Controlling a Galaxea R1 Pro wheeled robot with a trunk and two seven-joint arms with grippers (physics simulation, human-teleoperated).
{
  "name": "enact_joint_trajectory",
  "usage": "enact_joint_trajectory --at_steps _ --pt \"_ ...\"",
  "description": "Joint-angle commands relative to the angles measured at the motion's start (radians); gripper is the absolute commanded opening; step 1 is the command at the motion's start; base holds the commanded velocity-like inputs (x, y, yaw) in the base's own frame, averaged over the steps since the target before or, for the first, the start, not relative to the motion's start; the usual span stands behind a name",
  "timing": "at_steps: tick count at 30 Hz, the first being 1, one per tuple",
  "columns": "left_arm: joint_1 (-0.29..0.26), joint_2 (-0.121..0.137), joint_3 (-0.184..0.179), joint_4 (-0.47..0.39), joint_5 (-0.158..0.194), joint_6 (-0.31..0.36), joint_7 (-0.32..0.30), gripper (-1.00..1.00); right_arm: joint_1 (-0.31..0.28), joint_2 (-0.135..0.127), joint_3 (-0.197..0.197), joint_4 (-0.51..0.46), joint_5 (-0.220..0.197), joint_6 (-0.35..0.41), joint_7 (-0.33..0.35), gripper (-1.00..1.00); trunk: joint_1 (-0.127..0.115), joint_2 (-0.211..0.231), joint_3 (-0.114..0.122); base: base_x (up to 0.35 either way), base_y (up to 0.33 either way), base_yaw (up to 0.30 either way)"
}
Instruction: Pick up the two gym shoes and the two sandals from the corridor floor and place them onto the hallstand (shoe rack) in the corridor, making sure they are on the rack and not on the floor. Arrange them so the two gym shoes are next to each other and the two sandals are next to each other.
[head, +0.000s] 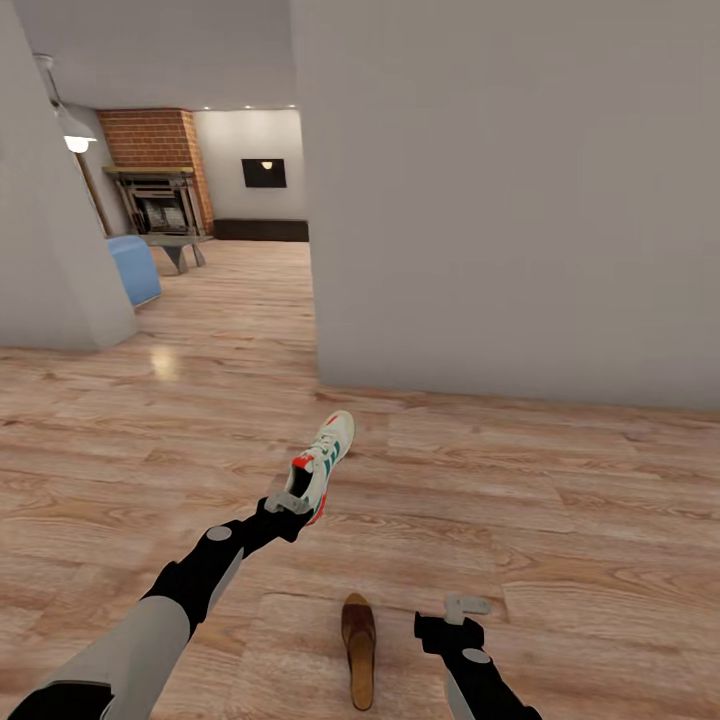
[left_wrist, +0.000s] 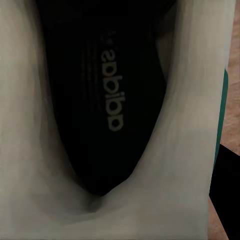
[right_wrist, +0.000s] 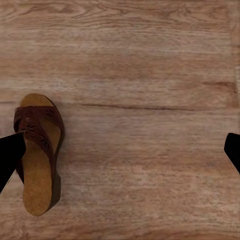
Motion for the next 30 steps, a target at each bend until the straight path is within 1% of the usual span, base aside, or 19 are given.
enact_joint_trajectory --at_steps 1,15,26,30 --pt "0.000 0.000 0.001 0.000 -0.010 -0.005 -0.001 -1.00 0.000 0.001 -0.005 -0.002 0.006 0.006 0.000 1.00 0.000 0.000 -0.001 0.000 0.193 0.000" --pt "-0.001 -0.002 0.005 -0.004 -0.008 -0.007 0.000 -1.00 0.000 0.001 -0.004 0.026 0.008 0.006 0.000 1.00 0.000 0.000 -0.001 0.000 0.036 0.000" --pt "-0.001 -0.006 0.005 -0.005 -0.009 -0.007 0.000 -1.00 0.000 0.001 -0.003 0.040 0.006 0.006 0.000 1.00 0.000 0.000 -0.001 0.000 0.127 0.000" --pt "0.000 -0.006 0.006 -0.005 -0.009 -0.008 0.000 -1.00 0.000 0.001 -0.003 0.040 0.006 0.006 0.000 1.00 0.000 0.000 -0.001 0.000 0.046 0.000"
